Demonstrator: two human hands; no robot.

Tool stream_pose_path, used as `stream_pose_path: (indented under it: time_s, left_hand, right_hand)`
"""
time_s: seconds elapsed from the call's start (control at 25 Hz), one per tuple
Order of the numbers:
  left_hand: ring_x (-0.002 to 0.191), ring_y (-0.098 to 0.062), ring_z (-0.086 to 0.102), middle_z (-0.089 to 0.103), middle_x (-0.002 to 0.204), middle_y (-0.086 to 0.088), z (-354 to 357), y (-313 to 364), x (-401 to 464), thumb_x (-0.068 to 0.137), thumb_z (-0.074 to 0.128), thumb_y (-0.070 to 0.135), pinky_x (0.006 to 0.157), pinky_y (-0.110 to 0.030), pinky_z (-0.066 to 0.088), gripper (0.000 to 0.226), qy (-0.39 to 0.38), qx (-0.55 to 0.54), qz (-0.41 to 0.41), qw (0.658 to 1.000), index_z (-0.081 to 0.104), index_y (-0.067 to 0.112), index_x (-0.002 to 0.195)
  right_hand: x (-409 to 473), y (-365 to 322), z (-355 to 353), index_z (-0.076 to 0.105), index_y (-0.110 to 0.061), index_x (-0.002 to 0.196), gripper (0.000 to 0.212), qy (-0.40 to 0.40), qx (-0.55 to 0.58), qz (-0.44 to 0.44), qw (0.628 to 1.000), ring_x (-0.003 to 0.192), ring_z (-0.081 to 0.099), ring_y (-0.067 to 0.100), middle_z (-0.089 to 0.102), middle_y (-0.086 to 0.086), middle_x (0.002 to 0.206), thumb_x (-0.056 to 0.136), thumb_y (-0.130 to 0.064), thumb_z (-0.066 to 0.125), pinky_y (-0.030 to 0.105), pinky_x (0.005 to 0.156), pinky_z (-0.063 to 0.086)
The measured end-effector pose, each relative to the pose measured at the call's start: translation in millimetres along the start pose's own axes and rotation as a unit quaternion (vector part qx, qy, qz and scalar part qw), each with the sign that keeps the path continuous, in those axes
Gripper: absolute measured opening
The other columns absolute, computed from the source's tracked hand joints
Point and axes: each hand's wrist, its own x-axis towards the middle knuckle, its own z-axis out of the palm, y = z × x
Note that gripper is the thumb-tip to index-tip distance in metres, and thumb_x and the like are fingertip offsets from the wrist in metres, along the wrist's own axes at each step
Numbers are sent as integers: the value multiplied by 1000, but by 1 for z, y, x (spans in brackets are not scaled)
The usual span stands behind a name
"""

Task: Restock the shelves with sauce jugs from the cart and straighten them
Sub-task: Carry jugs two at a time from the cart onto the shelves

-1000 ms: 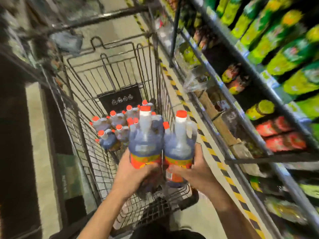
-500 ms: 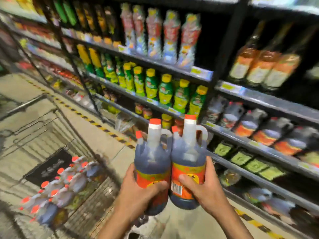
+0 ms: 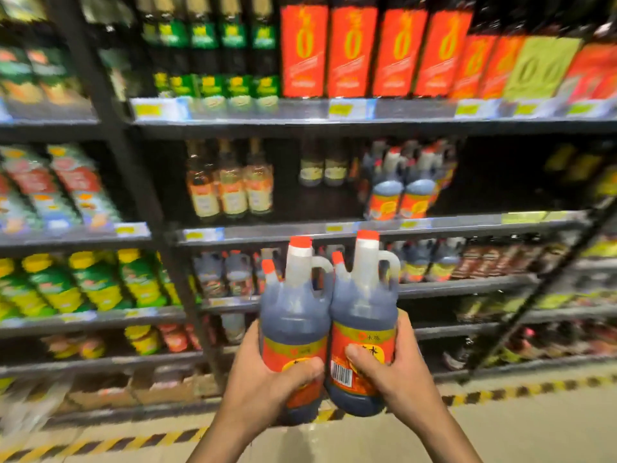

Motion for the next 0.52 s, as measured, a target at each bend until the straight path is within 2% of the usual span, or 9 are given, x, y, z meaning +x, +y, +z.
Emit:
stream_pose_path:
  time_s: [0.16, 0.24, 0.44, 0.52]
  left_hand:
    - [91, -19, 76, 79, 104, -4, 53, 9, 38, 42, 87, 28, 70, -26, 58, 81, -87, -10, 14, 996, 62, 13, 117]
    - [95, -22, 76, 79, 105, -4, 78, 10, 59, 45, 87, 28, 73, -29, 59, 80, -123, -11, 14, 992, 61, 14, 119]
    - [97, -21, 75, 78, 108, -2, 129, -1, 118, 47, 88, 30, 75, -29, 59, 83, -174, -13, 16, 985, 60, 15, 123]
    - [99, -23, 75, 78, 109, -5, 146, -11, 144, 46, 91, 31, 76, -32, 60, 86, -183, -12, 3, 983, 59, 12, 124]
  right_hand:
    - [10, -5, -51, 49, -38, 124, 81, 75, 0, -11, 997, 99, 74, 12, 73, -17, 110, 53, -53, 86, 28, 74, 60]
    - [19, -5, -74, 48, -39, 125, 81, 104, -3, -13, 994, 100, 74, 12, 73, -17, 111, 55, -52, 86, 29, 75, 61]
    - [61, 4, -122, 48, -40, 127, 83, 146, -13, -8, 989, 102, 74, 16, 73, -14, 112, 56, -52, 87, 37, 81, 61]
    - [84, 7, -137, 48, -39, 127, 84, 151, -13, 0, 988, 101, 74, 17, 74, -14, 111, 54, -51, 88, 36, 79, 61]
